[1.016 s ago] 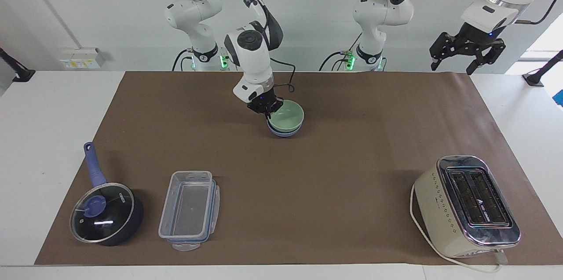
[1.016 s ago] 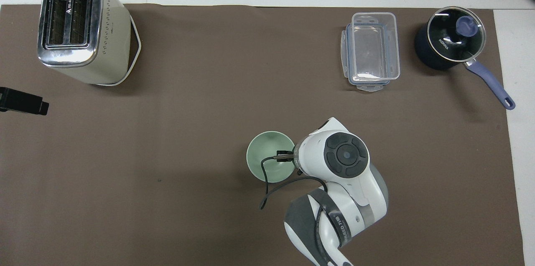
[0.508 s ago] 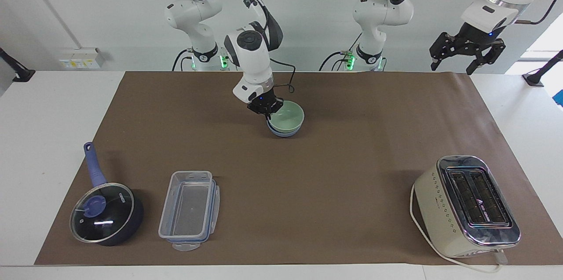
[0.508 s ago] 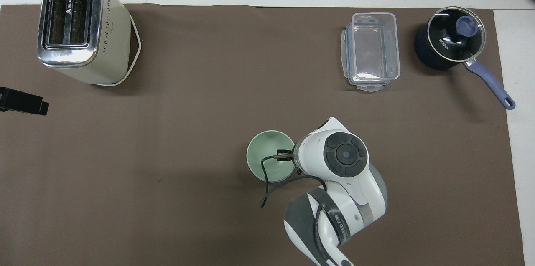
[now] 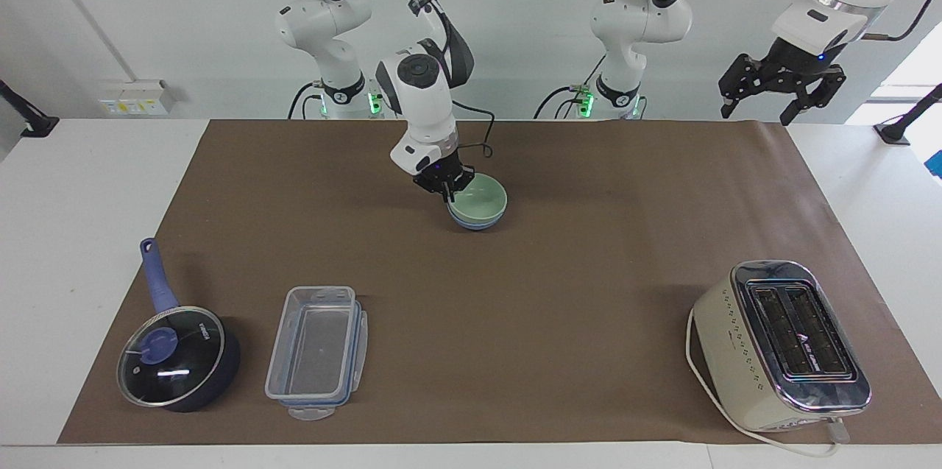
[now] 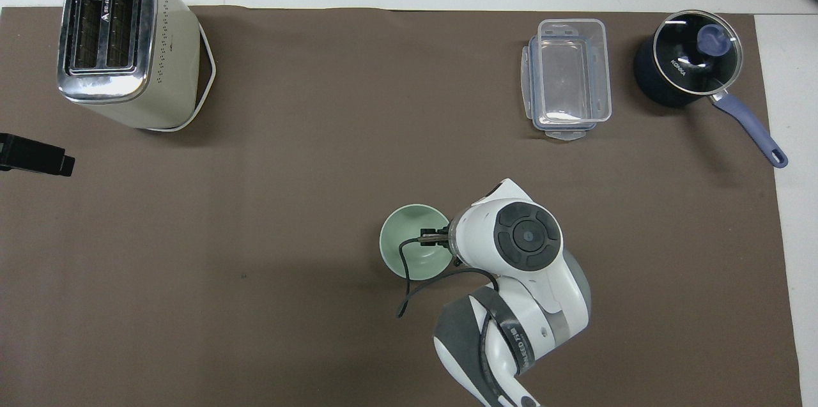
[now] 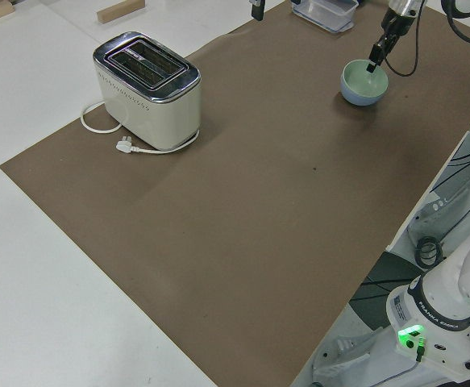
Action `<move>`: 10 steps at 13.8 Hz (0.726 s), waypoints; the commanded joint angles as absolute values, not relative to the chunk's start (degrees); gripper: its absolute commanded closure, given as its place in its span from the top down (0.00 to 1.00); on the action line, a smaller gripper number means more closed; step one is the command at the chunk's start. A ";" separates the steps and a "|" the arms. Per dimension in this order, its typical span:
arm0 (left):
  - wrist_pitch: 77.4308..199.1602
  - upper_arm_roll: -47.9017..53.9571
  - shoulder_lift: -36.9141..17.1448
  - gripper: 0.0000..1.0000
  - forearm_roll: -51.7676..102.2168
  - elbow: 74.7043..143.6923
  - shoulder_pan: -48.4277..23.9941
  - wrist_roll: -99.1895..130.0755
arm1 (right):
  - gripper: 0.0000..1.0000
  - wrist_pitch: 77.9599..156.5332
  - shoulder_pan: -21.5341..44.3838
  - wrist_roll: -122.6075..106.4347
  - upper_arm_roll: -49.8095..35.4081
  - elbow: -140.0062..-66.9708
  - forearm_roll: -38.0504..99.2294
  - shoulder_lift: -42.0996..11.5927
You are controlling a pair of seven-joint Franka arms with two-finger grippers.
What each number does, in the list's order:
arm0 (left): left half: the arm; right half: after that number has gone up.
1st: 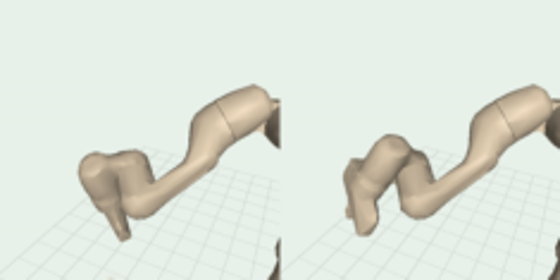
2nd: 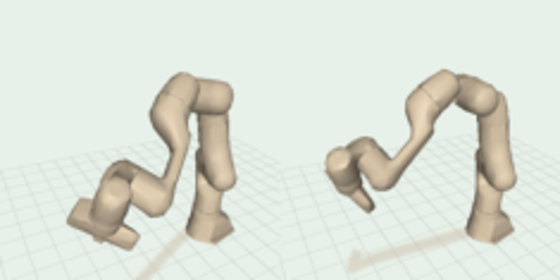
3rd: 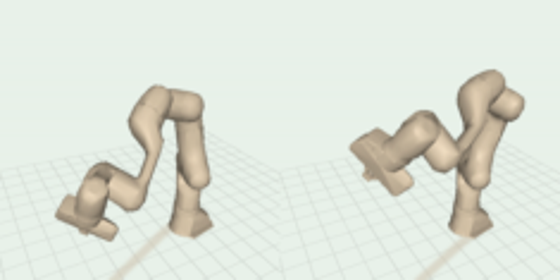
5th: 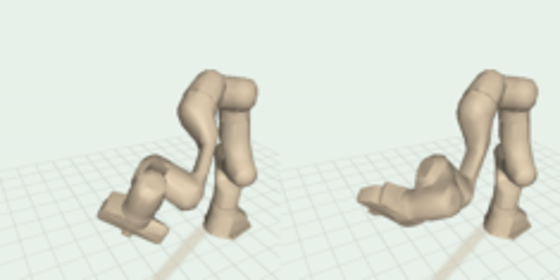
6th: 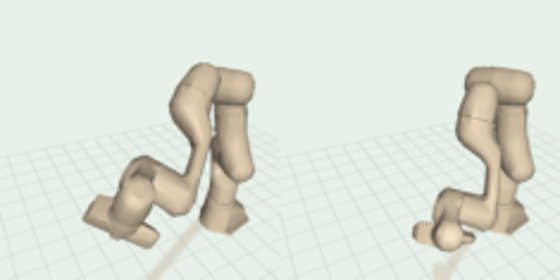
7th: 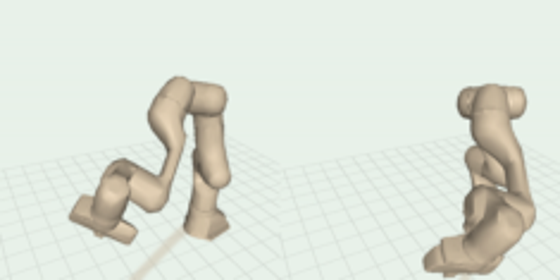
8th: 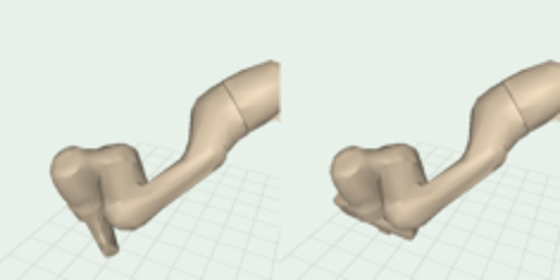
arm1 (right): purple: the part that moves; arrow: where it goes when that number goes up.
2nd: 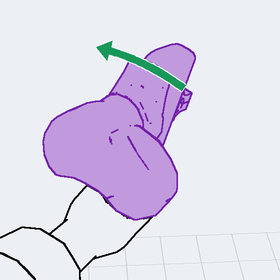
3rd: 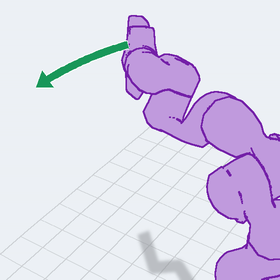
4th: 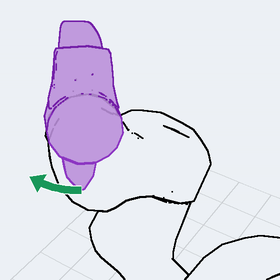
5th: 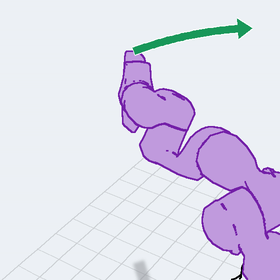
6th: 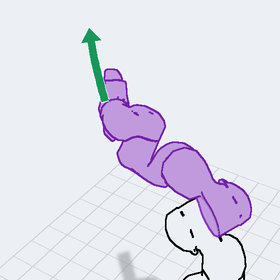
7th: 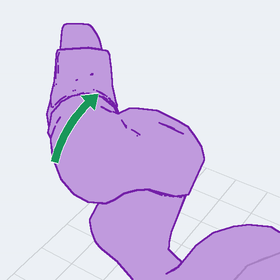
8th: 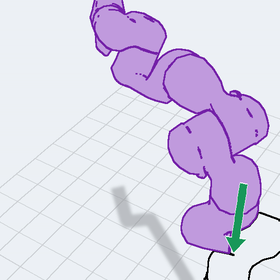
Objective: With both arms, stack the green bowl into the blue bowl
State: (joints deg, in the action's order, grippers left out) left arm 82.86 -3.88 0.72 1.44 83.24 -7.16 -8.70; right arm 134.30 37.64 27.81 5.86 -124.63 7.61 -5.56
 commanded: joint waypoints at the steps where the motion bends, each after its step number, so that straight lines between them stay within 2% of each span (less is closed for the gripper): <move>1: 81.83 -3.16 1.14 1.00 0.62 82.97 -6.33 -9.05 | 0.87 135.62 37.35 26.72 5.89 -124.46 8.17 -5.89; 2: 81.83 -3.16 1.14 1.00 0.62 82.97 -6.33 -9.05 | 1.00 135.01 37.01 26.63 5.98 -123.41 8.09 -5.89; 6: 81.83 -3.16 1.14 1.00 0.62 82.97 -6.33 -9.05 | 1.00 129.22 33.50 26.46 6.59 -118.31 6.51 -4.92; 10: 81.83 -3.16 1.14 1.00 0.62 82.97 -6.33 -9.05 | 1.00 118.85 27.44 26.19 6.50 -110.32 0.80 -3.25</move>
State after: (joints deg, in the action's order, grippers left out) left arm 82.85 -3.88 0.72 1.44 83.24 -7.16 -8.70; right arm 123.70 30.14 27.59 6.74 -114.10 2.62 -4.11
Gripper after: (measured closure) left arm 0.000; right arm 0.000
